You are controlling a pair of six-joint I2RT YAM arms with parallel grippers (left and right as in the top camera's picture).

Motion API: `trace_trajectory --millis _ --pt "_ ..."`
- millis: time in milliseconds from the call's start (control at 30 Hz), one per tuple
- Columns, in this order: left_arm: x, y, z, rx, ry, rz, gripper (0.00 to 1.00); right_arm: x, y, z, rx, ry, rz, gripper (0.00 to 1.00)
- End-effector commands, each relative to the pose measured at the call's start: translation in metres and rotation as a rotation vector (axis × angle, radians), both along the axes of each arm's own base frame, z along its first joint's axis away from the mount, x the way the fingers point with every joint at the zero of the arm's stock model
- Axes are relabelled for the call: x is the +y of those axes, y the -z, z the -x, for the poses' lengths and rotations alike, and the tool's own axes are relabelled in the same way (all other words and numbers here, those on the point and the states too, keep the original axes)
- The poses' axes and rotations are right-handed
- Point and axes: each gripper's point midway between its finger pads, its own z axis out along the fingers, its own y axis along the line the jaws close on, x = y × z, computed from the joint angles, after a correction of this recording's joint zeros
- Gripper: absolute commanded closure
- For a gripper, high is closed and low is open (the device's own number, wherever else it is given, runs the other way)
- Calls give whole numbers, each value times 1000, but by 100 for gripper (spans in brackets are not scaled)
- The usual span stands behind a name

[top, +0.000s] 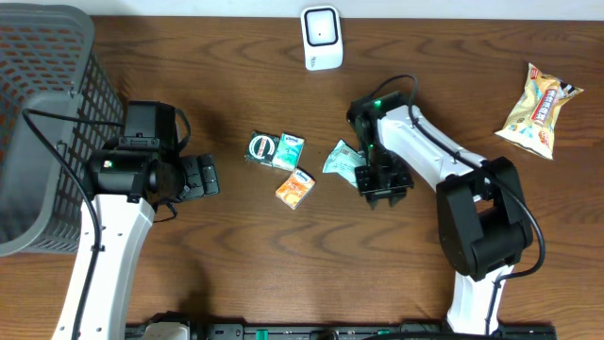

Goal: Scan the item barcode

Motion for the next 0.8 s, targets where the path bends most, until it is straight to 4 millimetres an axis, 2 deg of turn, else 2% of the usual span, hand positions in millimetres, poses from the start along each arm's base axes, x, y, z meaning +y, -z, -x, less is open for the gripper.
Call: trace_trajectory --millis 0,100,233,300,333,400,467,567,667,767 --pt "0 3 1 10 -11 -2 2 -18 -9 -21 -59 25 53 65" --pt "0 3 1 10 -11 -2 2 -11 -13 -33 -81 69 -16 65" --pt "0 3 1 10 -11 -2 2 16 -13 -42 -94 40 -188 69" --pt "0 3 1 10 -11 -2 2 26 -12 -47 -110 31 -242 74" --pt "0 3 1 10 -11 -2 2 31 -11 -51 -129 29 -258 82" --pt "0 3 1 10 -11 -2 2 35 -10 -60 -167 20 -272 88" --pt "0 3 1 10 -11 -2 2 39 -9 -70 -208 22 -287 82" --pt "0 3 1 10 -11 -2 3 43 -9 -78 -240 63 -296 80" --pt "0 3 1 10 -11 -2 2 52 -11 -75 -224 72 -345 75" --pt "0 3 1 10 -11 -2 2 59 -14 -63 -167 84 -383 78"
